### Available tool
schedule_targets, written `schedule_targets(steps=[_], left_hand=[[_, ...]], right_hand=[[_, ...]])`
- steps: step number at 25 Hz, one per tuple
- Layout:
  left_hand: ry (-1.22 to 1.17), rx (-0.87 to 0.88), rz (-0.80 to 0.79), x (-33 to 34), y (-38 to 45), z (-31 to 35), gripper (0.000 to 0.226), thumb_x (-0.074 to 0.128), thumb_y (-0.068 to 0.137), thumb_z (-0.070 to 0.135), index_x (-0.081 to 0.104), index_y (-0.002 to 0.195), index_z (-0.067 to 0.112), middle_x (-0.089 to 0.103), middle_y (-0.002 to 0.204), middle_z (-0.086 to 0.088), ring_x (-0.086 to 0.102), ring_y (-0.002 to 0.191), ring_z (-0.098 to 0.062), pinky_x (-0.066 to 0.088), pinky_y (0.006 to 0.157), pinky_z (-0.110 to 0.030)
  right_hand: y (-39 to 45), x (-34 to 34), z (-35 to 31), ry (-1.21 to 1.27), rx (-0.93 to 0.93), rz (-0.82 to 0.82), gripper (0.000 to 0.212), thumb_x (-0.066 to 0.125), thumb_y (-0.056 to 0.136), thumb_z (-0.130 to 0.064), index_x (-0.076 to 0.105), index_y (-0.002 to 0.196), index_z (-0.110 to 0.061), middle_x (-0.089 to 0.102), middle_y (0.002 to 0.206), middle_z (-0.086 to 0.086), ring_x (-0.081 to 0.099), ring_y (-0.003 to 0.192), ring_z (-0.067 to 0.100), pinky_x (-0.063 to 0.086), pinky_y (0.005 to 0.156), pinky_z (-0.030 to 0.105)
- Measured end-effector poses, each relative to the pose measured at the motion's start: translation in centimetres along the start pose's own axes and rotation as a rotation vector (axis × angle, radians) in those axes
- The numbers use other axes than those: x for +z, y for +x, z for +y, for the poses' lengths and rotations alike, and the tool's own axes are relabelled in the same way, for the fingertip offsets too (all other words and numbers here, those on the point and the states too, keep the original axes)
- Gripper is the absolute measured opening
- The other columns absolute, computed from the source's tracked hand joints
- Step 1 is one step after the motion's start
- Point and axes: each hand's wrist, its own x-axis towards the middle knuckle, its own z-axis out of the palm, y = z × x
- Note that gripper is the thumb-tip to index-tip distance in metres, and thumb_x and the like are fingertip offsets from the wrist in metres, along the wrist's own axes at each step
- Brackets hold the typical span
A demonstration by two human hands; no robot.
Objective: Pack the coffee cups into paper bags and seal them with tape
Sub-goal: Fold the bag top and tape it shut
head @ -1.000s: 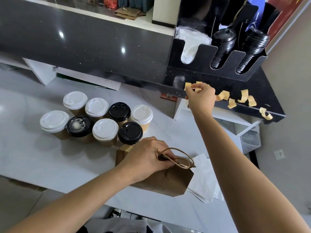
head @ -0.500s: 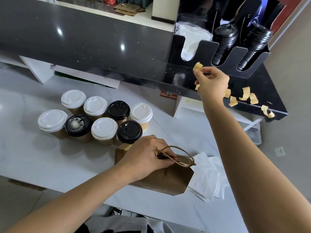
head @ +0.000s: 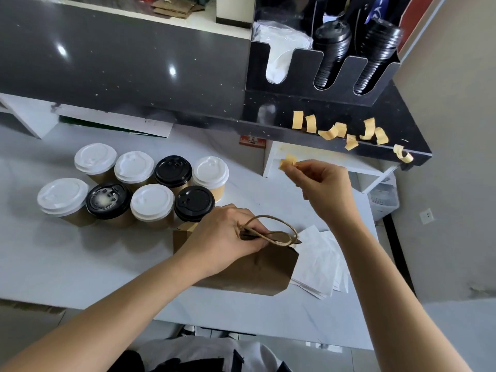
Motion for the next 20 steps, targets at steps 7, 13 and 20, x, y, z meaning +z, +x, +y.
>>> schedule_targets(steps=[7,13,20], left_hand=[[-0.056,-0.063,-0.001,-0.3,0.2,0.4,0.015,0.088,0.077,0.027,0.082,0.086,0.038,0.075,0.083,0.021,0.067,0.084,-0.007,0.054,0.076,-0.033],[-0.075,-0.102,-0.030,-0.6,0.6,0.5,0.017,0.088,0.076,0.024,0.082,0.085,0.038,0.076,0.082,0.019,0.069,0.079,-0.013,0.056,0.076,-0.044],[-0.057,-0.121,-0.032,-0.5,0.6,0.4,0.014,0.087,0.076,0.027,0.082,0.085,0.036,0.075,0.081,0.022,0.068,0.077,-0.016,0.054,0.072,-0.038]], right_hand=[[-6.7,-2.4,0.9,-0.048,0.083,-0.155,0.020,0.079,0.085,-0.041,0.080,0.081,-0.022,0.065,0.071,0.010,0.039,0.057,0.010,0.030,0.052,0.017],[-8.4,-2.4,1.1,-0.026,0.146,-0.186,0.014,0.079,0.084,-0.043,0.080,0.081,-0.029,0.071,0.077,0.009,0.048,0.062,0.012,0.036,0.057,0.023],[-9.1,-1.7,1.0,-0.088,0.136,-0.194,0.017,0.080,0.083,-0.042,0.080,0.082,-0.025,0.070,0.075,0.002,0.048,0.058,0.005,0.037,0.054,0.015]])
